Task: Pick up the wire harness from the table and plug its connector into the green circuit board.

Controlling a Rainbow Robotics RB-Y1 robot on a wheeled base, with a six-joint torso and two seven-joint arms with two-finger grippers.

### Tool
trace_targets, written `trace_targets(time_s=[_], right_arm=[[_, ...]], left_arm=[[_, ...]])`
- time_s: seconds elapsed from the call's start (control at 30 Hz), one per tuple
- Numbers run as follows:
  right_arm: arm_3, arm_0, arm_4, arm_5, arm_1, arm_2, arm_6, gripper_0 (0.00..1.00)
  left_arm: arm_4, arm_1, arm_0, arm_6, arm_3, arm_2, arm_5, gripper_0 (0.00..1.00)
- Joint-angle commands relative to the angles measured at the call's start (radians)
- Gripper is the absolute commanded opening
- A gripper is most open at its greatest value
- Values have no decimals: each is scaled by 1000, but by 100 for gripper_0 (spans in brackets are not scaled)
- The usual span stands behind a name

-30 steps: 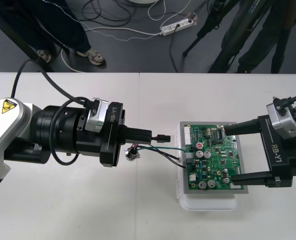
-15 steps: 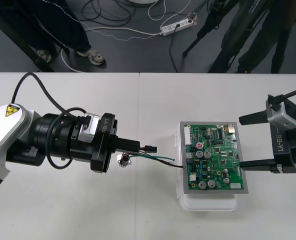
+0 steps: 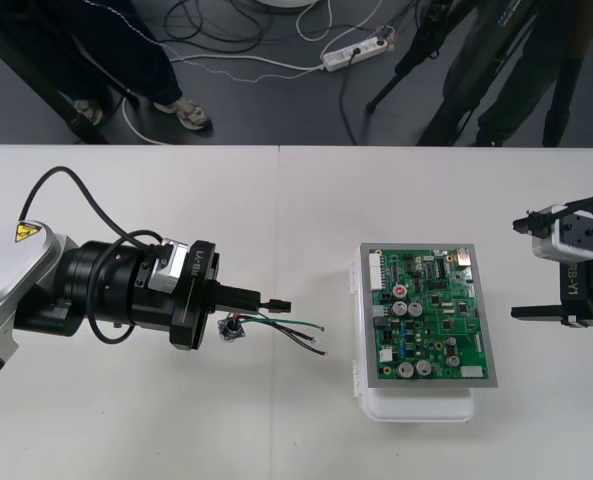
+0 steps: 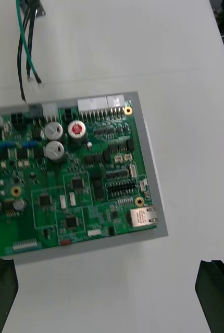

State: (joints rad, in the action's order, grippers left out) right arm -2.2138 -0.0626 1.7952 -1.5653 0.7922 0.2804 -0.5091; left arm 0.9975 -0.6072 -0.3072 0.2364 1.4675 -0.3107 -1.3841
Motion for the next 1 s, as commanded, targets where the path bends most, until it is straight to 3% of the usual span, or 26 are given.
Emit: trace_targets(time_s=[0.03,0.63,1.0], right_arm=[[-14,14,75,-6,41,-29,50,100],[-6,38,233,-6,117,-165,50,100],[28,37,270,-6,117,-227,73,100]], left_arm=[[-11,12,-59,149,-62,-10,-62,0],[-17,124,-122,242,-289,-90,-84,0],[15,175,-122,258,-296,-91,-59,0]])
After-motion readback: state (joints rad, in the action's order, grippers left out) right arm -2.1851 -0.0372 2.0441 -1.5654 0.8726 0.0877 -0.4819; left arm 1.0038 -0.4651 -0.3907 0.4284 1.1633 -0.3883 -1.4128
